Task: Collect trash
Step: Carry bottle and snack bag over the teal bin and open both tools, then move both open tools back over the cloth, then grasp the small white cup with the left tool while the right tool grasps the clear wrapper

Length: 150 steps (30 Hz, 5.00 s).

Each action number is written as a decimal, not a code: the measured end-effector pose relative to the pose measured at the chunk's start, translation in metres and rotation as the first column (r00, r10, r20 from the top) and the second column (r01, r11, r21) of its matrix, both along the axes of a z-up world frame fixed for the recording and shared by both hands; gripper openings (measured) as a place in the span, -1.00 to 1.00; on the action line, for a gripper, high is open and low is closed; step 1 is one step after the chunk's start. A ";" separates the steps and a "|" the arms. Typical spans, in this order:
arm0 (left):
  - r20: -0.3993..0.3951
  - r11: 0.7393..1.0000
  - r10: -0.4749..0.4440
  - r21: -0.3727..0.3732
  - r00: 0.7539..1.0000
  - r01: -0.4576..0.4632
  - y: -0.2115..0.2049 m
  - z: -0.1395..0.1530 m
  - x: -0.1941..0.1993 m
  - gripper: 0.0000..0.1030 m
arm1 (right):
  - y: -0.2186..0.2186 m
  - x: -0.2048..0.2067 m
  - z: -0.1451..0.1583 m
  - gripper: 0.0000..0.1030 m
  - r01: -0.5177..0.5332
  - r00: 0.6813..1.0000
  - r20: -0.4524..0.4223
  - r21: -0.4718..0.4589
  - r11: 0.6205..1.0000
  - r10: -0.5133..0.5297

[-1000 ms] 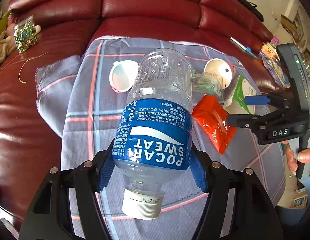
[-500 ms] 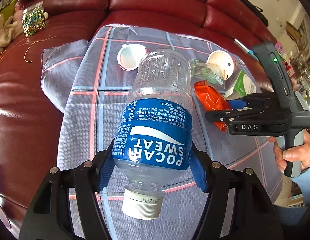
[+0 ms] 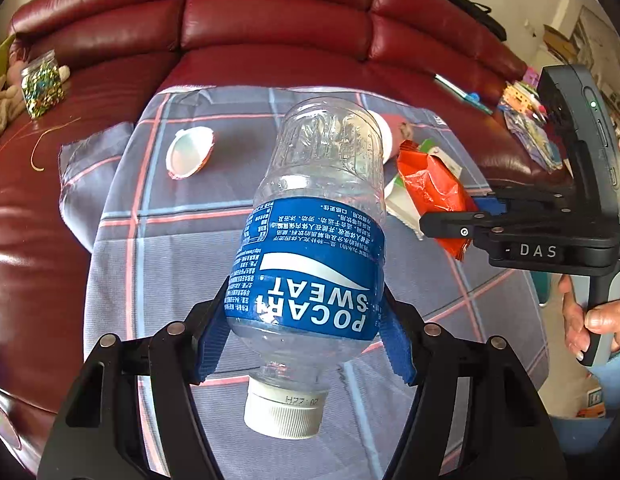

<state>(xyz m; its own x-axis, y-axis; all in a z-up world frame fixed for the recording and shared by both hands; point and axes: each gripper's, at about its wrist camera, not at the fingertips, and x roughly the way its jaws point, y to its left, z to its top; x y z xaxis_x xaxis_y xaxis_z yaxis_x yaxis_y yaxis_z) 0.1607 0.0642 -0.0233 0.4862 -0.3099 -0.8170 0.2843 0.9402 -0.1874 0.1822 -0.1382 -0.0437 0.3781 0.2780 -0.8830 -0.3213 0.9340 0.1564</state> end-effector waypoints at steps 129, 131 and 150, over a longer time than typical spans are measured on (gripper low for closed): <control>-0.104 1.000 -0.015 -0.013 0.994 0.014 -0.081 -0.036 0.053 0.90 | -0.120 0.010 -0.014 0.70 0.316 0.946 -0.047 -0.068 0.946 -0.320; -0.106 1.000 0.008 -0.011 0.994 -0.009 -0.066 -0.036 0.060 0.90 | -0.104 0.024 -0.013 0.70 0.289 0.955 -0.042 -0.080 0.954 -0.293; -0.075 0.981 0.191 0.053 0.979 -0.188 0.064 -0.044 0.131 0.89 | 0.025 0.099 -0.007 0.70 0.051 0.998 -0.027 -0.146 0.988 -0.055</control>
